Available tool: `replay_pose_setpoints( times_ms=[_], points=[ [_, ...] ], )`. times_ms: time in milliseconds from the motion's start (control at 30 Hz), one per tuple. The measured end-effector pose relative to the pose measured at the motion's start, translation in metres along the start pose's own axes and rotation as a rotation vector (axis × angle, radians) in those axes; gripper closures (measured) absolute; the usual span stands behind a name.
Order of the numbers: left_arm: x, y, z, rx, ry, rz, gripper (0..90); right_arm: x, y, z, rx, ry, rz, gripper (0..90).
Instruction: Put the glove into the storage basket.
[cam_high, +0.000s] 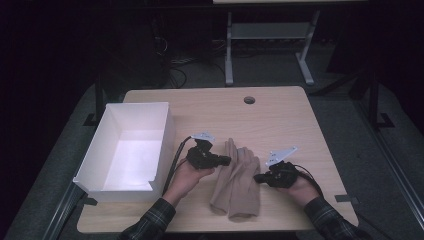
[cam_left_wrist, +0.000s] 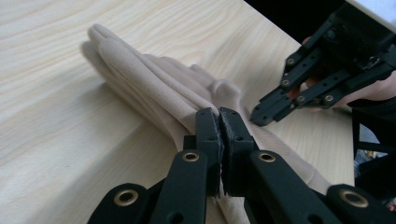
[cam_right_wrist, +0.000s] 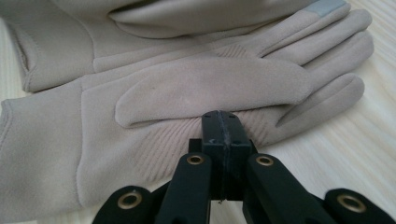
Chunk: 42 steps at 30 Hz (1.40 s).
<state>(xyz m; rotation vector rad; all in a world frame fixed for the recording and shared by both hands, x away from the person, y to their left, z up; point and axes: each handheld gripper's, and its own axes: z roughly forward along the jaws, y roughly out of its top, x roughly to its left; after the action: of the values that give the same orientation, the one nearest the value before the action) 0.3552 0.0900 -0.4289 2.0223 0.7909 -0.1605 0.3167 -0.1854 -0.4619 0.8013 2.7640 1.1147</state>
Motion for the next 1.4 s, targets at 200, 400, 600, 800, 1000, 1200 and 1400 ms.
replay_pose_setpoints(
  times_ms=[200,400,600,800,1000,1200,1400],
  points=[
    [-0.005,0.004,0.006,-0.003,-0.015,-0.010,87.1,0.002,0.006,0.007,-0.004,0.010,-0.019,89.9],
    [-0.009,0.009,0.017,0.001,-0.035,-0.010,87.1,0.002,0.007,0.008,-0.006,0.011,-0.015,89.9],
    [-0.013,0.012,0.034,0.019,-0.047,-0.008,87.2,0.003,0.007,0.009,-0.006,0.016,-0.010,89.9],
    [-0.016,0.010,0.054,0.041,-0.062,-0.005,87.1,0.003,0.007,0.010,-0.010,0.020,-0.012,89.9],
    [-0.017,0.009,0.055,0.026,-0.066,0.007,80.4,0.003,0.006,0.010,-0.011,0.017,-0.015,89.9],
    [-0.026,0.011,0.042,0.000,-0.066,0.053,80.0,-0.003,0.003,0.000,-0.032,0.002,0.000,86.2],
    [-0.035,0.002,0.047,0.043,-0.069,0.061,89.3,-0.021,-0.007,-0.019,-0.071,-0.082,0.064,73.5]
  ],
)
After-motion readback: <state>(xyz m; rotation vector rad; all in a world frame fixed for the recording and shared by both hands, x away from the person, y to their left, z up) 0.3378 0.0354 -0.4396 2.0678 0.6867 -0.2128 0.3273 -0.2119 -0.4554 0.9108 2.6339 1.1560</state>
